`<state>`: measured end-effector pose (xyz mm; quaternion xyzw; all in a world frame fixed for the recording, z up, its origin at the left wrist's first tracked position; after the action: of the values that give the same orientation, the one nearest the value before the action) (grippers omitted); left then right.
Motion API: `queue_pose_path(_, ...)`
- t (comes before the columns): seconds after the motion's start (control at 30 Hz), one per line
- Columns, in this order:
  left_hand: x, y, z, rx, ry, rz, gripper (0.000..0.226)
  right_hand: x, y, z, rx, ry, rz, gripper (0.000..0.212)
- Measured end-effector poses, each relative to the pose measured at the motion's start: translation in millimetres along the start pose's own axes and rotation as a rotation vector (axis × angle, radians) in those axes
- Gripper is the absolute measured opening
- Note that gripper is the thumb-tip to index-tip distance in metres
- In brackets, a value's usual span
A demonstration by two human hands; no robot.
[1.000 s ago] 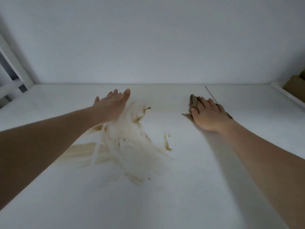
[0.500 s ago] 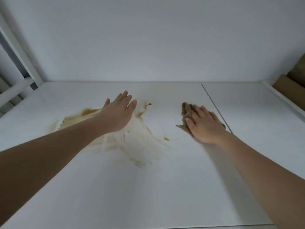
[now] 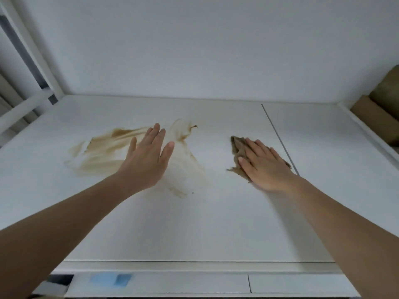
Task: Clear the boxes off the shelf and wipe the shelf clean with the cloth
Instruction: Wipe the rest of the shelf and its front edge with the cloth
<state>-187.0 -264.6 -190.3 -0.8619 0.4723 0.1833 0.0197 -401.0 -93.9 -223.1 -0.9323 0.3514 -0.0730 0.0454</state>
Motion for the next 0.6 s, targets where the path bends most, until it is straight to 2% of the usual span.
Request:
queue_pose_path(0.07,-0.4,-17.1,1.9,-0.008,-0.004,-0.039,0.064,-18.2,7.2,-2.5,-0.007,-0.011,0.155,0.06)
queue_pose_path(0.13,-0.7,-34.2,4.1,-0.027,-0.019,-0.09,0.065,-7.6,12.0,0.0,-0.001,0.017,0.21,0.061)
queue_pose_path(0.2,-0.7,-48.4,7.8,-0.049,-0.018,-0.144,0.068,20.3,11.1,3.3,0.004,0.055,0.159,0.062)
queue_pose_path(0.33,2.7,-70.7,13.0,-0.072,0.041,-0.263,0.072,70.0,-17.3,12.2,-0.017,0.066,-0.064,0.062)
queue_pose_path(0.47,4.2,-92.4,14.6,-0.064,0.081,-0.344,0.073,57.8,-50.4,14.1,0.002,0.03,-0.284,0.059)
queue_pose_path(0.53,6.0,-101.8,15.4,-0.062,0.112,-0.378,0.075,29.7,-49.5,9.2,-0.004,0.006,-0.252,0.059)
queue_pose_path(0.6,5.9,-106.3,16.6,-0.083,0.143,-0.382,0.077,3.4,-38.8,4.5,-0.024,-0.011,-0.104,0.06)
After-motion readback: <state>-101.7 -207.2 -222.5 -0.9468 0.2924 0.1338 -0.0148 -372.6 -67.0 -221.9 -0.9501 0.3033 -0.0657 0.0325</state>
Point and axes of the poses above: each hand's wrist, its own y-axis towards the middle knuckle, its own z-axis out of the palm, x = y × z, the point moved 5 cm from there along y, towards the middle knuckle, and after that the axes turned 9 degrees about z, right-handed, at the moved point
